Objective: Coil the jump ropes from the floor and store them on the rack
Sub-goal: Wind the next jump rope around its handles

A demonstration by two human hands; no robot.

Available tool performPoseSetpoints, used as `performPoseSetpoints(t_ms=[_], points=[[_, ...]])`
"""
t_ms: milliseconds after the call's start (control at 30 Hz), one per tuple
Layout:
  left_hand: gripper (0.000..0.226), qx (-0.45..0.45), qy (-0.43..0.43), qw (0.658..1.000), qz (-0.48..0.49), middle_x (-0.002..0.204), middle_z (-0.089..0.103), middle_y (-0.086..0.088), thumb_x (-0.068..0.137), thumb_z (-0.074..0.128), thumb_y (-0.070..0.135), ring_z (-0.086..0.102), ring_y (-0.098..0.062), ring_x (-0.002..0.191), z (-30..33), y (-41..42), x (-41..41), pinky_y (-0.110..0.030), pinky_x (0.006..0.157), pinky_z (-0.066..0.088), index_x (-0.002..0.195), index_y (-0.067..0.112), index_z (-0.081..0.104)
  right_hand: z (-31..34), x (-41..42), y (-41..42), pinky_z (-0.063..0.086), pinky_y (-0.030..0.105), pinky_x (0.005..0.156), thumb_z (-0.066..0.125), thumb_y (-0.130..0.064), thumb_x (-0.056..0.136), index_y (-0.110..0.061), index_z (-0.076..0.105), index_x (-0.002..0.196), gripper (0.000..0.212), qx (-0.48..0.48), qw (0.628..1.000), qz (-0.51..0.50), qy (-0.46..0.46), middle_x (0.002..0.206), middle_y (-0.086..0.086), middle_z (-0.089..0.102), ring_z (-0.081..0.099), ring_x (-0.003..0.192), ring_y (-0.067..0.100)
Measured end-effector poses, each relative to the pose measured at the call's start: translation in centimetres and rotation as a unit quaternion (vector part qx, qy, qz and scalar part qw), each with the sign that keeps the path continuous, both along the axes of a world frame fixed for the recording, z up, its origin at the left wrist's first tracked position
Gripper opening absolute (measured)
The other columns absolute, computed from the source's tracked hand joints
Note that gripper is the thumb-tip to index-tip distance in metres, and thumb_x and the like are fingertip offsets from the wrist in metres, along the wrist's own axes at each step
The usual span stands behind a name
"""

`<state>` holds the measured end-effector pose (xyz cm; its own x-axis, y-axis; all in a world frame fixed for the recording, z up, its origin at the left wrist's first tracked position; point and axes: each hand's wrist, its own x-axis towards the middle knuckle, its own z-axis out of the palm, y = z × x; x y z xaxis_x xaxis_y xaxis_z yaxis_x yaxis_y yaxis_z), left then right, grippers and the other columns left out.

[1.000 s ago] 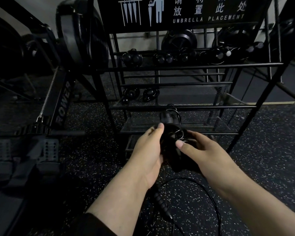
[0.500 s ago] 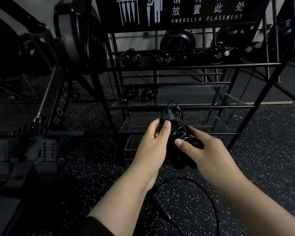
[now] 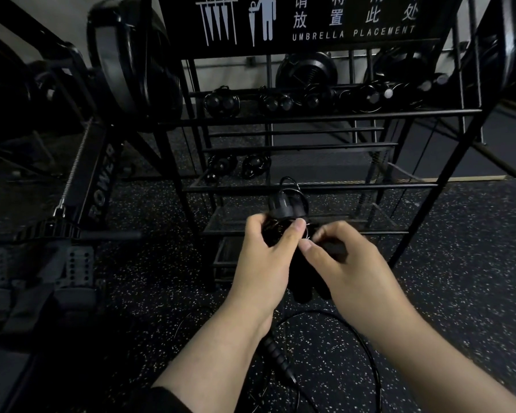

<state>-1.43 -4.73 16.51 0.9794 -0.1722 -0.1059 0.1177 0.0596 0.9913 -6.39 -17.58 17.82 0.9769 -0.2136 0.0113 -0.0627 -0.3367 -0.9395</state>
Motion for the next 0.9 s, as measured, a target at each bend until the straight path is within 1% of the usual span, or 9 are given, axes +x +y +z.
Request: performPoseSetpoints(t_ms=[67, 167, 267, 333, 400, 567, 800, 833, 900], points=[[0.033, -0.004, -0.001, 1.000, -0.007, 0.105, 0.074, 0.016, 0.092, 0.068, 0.052, 0.070, 0.000, 0.099, 0.1, -0.1, -0.3, -0.030, 0.089, 0.058, 0.121, 0.042, 0.054, 0.2, -0.1, 0.2, 0.035, 0.038, 0.046, 0.065, -0.048, 0.093, -0.033, 0.059, 0.094, 0.016, 0.020, 1.000, -0.009, 0.012, 0.079, 0.023, 0.069, 0.046, 0.052, 0.021], [0.029, -0.009, -0.002, 1.000, -0.010, 0.102, 0.076, 0.014, 0.093, 0.068, 0.046, 0.072, 0.000, 0.095, 0.2, -0.4, -0.5, -0.030, 0.086, 0.060, 0.118, 0.039, 0.054, 0.5, -0.1, 0.4, 0.048, 0.050, 0.049, 0.070, -0.041, 0.092, -0.033, 0.060, 0.094, 0.013, 0.023, 0.999, -0.043, 0.006, 0.079, 0.009, 0.074, 0.061, 0.057, 0.027], [0.032, 0.005, -0.019, 1.000, 0.000, 0.105, 0.074, 0.013, 0.092, 0.069, 0.045, 0.070, 0.003, 0.096, -0.1, -0.9, -0.9, -0.023, 0.082, 0.058, 0.119, 0.037, 0.054, 0.6, -0.1, 0.4, 0.054, 0.046, 0.057, 0.068, -0.031, 0.092, -0.032, 0.062, 0.093, 0.006, -0.003, 0.998, -0.059, 0.010, 0.076, -0.002, 0.074, 0.069, 0.070, 0.029], [0.031, 0.011, -0.024, 1.000, 0.011, 0.104, 0.074, 0.013, 0.093, 0.070, 0.043, 0.070, 0.003, 0.095, -0.2, -1.1, -1.1, -0.021, 0.081, 0.058, 0.119, 0.035, 0.055, 0.6, -0.2, 0.4, 0.052, 0.046, 0.052, 0.066, -0.027, 0.094, -0.028, 0.067, 0.091, 0.003, -0.004, 0.998, -0.051, 0.025, 0.070, 0.003, 0.074, 0.067, 0.063, 0.033], [0.031, 0.020, -0.025, 0.999, 0.012, 0.106, 0.074, 0.010, 0.093, 0.070, 0.044, 0.071, 0.000, 0.096, -0.3, -1.0, -1.0, -0.026, 0.085, 0.059, 0.119, 0.036, 0.054, 0.4, -0.2, 0.4, 0.043, 0.040, 0.046, 0.063, -0.025, 0.095, -0.025, 0.068, 0.088, 0.009, 0.004, 0.998, -0.050, 0.031, 0.064, 0.008, 0.070, 0.054, 0.050, 0.028], [0.042, 0.028, -0.003, 0.999, -0.023, 0.103, 0.071, 0.018, 0.091, 0.066, 0.054, 0.068, 0.010, 0.089, -0.2, -1.4, -1.3, -0.016, 0.072, 0.057, 0.127, 0.048, 0.045, 0.3, 0.0, 0.7, 0.044, 0.041, 0.060, 0.050, -0.032, 0.100, -0.019, 0.068, 0.088, 0.025, 0.097, 0.989, -0.060, 0.091, 0.072, 0.007, 0.063, 0.054, 0.065, 0.022], [0.043, -0.007, 0.005, 0.998, 0.058, 0.115, 0.073, 0.009, 0.089, 0.062, 0.066, 0.070, -0.010, 0.106, -0.6, -1.4, -0.8, -0.043, 0.097, 0.057, 0.125, 0.045, 0.056, 0.2, -0.2, 1.5, 0.049, 0.066, 0.081, 0.050, -0.032, 0.093, -0.010, 0.061, 0.091, 0.026, 0.132, 0.987, -0.008, 0.096, 0.075, 0.015, 0.056, 0.049, 0.077, 0.020], [0.042, -0.010, 0.011, 0.998, 0.067, 0.115, 0.073, 0.008, 0.088, 0.062, 0.066, 0.071, -0.013, 0.107, -0.5, -1.3, -0.6, -0.045, 0.097, 0.057, 0.124, 0.044, 0.058, 0.3, -0.4, 1.6, 0.049, 0.065, 0.084, 0.051, -0.030, 0.095, -0.008, 0.060, 0.090, 0.024, 0.127, 0.987, -0.007, 0.097, 0.076, 0.017, 0.056, 0.048, 0.078, 0.019], [0.037, -0.016, 0.016, 0.996, 0.083, 0.114, 0.074, 0.007, 0.090, 0.063, 0.062, 0.071, -0.015, 0.107, -0.3, -1.1, -0.4, -0.048, 0.098, 0.056, 0.121, 0.043, 0.060, 0.3, -0.5, 1.5, 0.044, 0.053, 0.071, 0.052, -0.024, 0.097, -0.007, 0.055, 0.082, 0.023, 0.133, 0.988, 0.002, 0.078, 0.073, 0.009, 0.050, 0.044, 0.075, 0.018]])
